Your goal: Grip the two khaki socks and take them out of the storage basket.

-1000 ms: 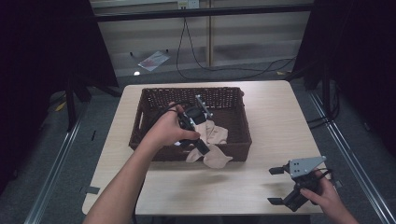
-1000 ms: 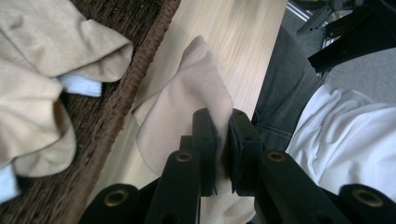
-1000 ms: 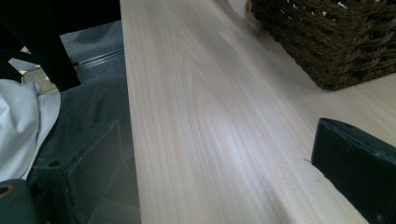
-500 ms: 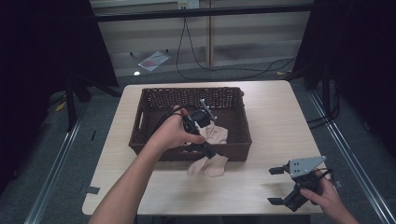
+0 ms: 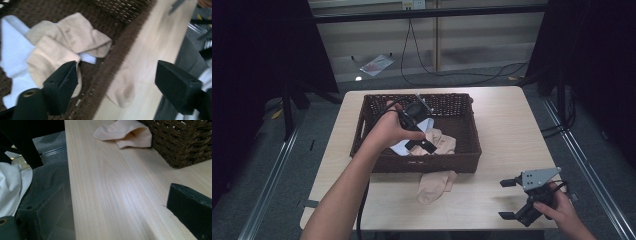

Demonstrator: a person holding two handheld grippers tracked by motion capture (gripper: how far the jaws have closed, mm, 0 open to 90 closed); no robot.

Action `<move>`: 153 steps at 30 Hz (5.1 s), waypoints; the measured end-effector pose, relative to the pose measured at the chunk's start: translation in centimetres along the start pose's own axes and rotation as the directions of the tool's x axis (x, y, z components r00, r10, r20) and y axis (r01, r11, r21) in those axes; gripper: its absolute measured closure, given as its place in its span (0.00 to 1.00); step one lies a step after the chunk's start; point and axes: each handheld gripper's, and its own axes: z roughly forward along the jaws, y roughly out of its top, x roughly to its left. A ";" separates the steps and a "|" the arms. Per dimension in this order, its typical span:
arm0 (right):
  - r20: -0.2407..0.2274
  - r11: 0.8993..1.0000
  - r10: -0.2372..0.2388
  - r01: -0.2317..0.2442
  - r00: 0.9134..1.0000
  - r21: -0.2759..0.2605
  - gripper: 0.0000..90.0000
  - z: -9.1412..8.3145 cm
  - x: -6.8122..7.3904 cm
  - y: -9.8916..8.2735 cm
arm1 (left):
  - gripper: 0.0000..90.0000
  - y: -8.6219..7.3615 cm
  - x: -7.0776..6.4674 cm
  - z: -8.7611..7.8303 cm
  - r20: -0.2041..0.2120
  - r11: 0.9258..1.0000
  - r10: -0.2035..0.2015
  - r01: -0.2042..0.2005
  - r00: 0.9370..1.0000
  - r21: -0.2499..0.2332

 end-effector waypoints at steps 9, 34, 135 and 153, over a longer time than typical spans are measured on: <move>-0.001 1.000 0.001 -0.001 1.000 0.000 0.01 0.0 0.0 0.0 | 0.15 -0.2 2.9 1.0 -0.047 0.998 -0.056 0.055 0.997 -0.033; -0.001 1.000 -0.003 0.003 1.000 0.002 0.01 0.1 0.0 0.0 | 0.14 -1.6 8.0 4.7 -0.138 0.985 -0.167 0.160 0.976 -0.061; -0.005 1.000 0.000 0.000 1.000 0.003 0.01 0.2 0.0 0.0 | 0.92 -0.8 0.9 -3.5 0.047 0.997 -0.060 0.058 0.997 0.044; -0.004 1.000 0.000 0.000 1.000 0.005 0.01 0.3 0.0 0.0 | 0.91 -0.9 -1.9 -0.3 0.124 0.999 0.026 -0.030 0.992 0.036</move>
